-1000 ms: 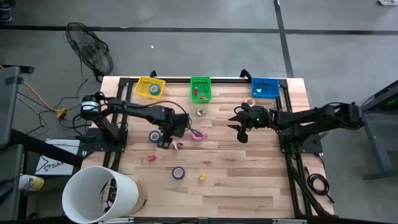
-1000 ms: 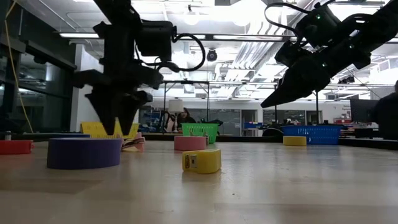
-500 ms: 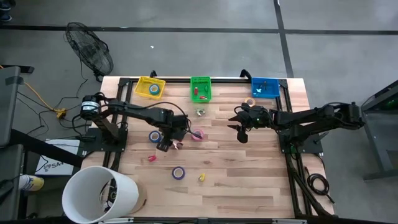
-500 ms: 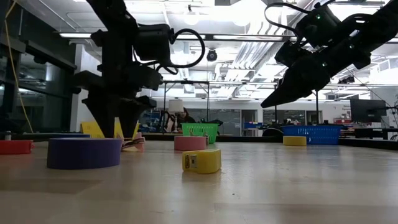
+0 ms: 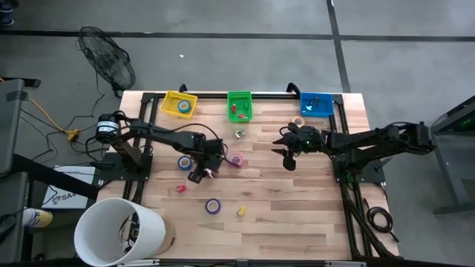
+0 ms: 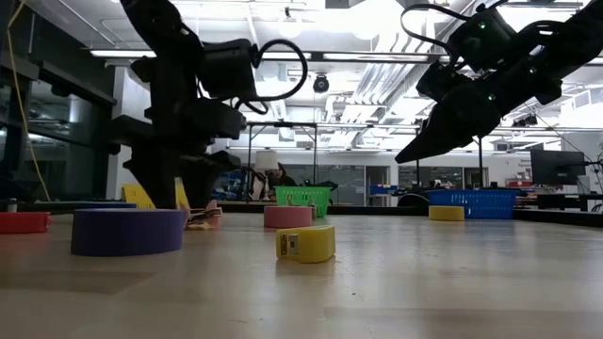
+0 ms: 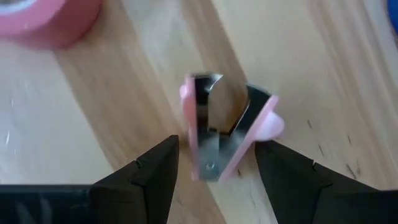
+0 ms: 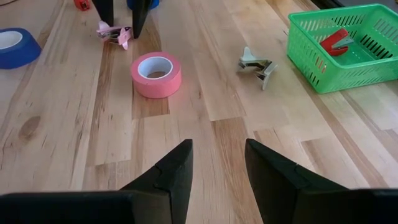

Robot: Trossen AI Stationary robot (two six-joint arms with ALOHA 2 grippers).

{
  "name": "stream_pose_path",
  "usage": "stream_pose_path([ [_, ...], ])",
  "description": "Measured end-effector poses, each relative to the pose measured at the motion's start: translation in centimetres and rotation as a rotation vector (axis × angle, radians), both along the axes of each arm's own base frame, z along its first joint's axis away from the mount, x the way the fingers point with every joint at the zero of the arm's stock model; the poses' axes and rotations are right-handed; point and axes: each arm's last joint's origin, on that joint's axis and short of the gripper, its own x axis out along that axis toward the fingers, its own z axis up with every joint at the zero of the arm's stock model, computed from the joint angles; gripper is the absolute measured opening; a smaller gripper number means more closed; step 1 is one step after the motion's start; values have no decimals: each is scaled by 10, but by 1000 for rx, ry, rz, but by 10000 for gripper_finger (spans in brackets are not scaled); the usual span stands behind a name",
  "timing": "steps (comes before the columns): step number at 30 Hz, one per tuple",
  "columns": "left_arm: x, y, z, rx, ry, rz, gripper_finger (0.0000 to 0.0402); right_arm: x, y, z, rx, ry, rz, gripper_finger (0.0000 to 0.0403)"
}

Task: Pick and place Stapler, Stapler remover, tape
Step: Put the pink staple remover into the blue basket

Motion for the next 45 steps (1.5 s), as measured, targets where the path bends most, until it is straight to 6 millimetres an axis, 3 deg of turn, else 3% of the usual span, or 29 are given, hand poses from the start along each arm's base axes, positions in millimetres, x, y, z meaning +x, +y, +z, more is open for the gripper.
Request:
stream_pose_path([
  [11, 6, -19, 0, 125, -75, -112, 209, 0, 0, 0, 7, -1, -5, 138],
  [40, 3, -17, 0, 190, -38, -118, 208, 0, 0, 0, 9, -2, -5, 138],
  [45, 3, -17, 0, 196, -33, -118, 178, 0, 0, 0, 10, -2, -2, 138],
])
